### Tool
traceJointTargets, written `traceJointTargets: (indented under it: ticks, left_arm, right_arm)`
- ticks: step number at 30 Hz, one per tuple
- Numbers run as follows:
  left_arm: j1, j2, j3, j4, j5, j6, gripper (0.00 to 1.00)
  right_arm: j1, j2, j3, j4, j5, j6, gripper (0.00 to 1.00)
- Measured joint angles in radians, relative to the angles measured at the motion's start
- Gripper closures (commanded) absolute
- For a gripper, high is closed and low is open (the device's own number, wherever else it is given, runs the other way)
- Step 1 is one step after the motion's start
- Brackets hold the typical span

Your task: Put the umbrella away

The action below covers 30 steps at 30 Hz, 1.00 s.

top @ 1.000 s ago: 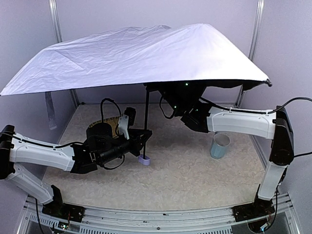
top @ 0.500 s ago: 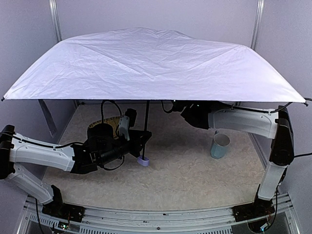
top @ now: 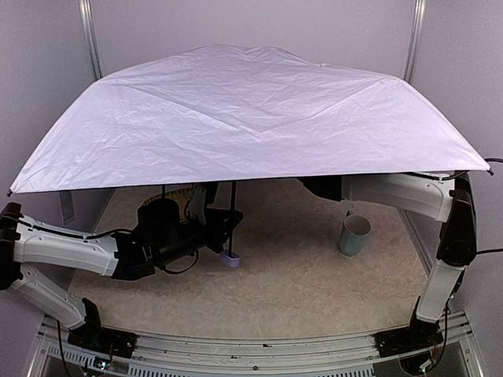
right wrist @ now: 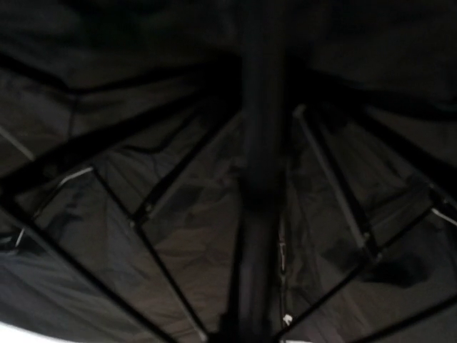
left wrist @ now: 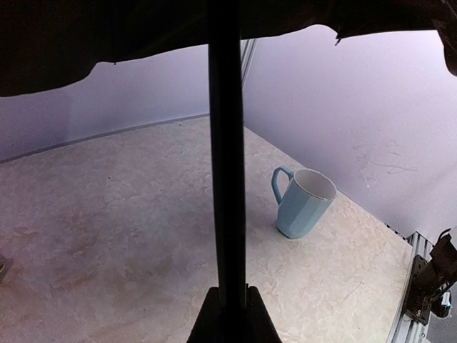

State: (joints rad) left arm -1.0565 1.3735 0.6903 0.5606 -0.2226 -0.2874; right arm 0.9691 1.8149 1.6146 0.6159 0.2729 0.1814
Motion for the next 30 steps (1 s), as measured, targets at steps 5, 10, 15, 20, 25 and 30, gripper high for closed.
traceJointTargets:
  ticks: [5,10,15,20,25,30]
  left_arm:
    - [0.062,-0.051,-0.024,-0.014,0.095,0.024,1.00]
    - [0.122,-0.090,-0.022,-0.049,0.178,0.103,1.00]
    - [0.150,-0.098,0.018,-0.108,0.213,0.172,1.00]
    - [0.171,-0.098,0.053,-0.164,0.240,0.220,1.00]
    - [0.185,-0.097,0.061,-0.204,0.250,0.246,1.00]
    - [0.201,-0.097,0.068,-0.248,0.262,0.262,1.00]
  right_arm:
    - [-0.019,-0.014,0.025,-0.083,-0.172,0.052,0.91]
    - [-0.009,-0.034,0.023,-0.119,-0.261,0.024,0.92]
    - [0.008,-0.056,-0.004,-0.113,-0.324,0.006,0.93]
    - [0.018,-0.065,-0.037,-0.080,-0.341,0.002,0.95]
    - [0.019,-0.073,-0.079,-0.041,-0.341,0.003,0.96]
    - [0.019,-0.065,-0.101,-0.025,-0.341,0.013,0.95]
